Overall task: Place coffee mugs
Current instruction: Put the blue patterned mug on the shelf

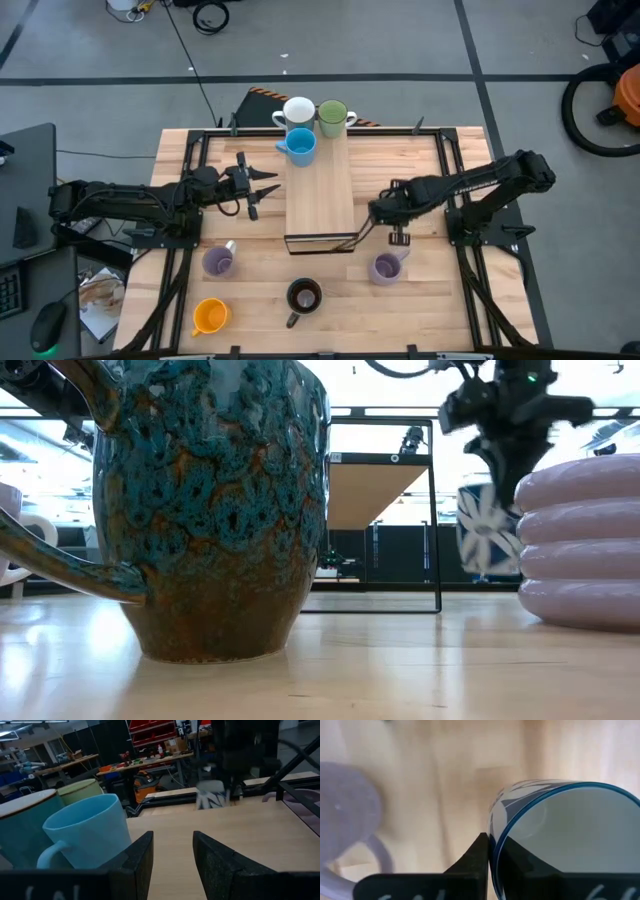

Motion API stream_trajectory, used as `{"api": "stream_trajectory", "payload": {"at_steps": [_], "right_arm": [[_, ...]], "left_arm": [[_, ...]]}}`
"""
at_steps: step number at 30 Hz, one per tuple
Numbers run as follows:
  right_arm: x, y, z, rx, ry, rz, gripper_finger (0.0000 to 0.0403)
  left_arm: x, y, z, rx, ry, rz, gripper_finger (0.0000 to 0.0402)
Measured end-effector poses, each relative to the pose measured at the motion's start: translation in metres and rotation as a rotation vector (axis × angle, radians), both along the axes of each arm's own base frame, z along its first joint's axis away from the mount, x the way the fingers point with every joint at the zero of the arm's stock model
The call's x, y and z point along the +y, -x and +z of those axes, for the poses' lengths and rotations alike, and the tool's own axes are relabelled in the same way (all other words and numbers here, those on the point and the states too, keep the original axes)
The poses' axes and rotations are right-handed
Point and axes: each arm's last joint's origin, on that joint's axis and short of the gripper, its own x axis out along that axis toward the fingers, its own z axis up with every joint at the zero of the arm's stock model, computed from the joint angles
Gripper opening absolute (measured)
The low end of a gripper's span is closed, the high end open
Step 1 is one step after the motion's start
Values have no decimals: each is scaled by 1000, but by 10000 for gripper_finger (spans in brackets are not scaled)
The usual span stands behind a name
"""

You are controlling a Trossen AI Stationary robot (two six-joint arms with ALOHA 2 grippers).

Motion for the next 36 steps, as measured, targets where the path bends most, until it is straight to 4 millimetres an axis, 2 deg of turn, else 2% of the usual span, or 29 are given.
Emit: {"api": "stream_trajectory", "payload": {"at_steps": [6, 16, 20, 28, 36], "right_arm": [[-29, -12, 45, -64, 125, 76, 36], [-78, -26, 101, -204, 184, 138, 36], [-89, -41, 108, -207, 181, 182, 37], [-104, -86, 121, -251, 135, 298, 37], [-125, -110, 117, -225, 118, 299, 38]], "left_arm": [[0, 0, -1, -1, 32, 1, 144], [0, 0, -2, 10, 42, 2, 144], [0, 0, -2, 9, 42, 1, 144], [0, 0, -3, 13, 67, 0, 144], [0, 0, -4, 21, 89, 2, 144]]}}
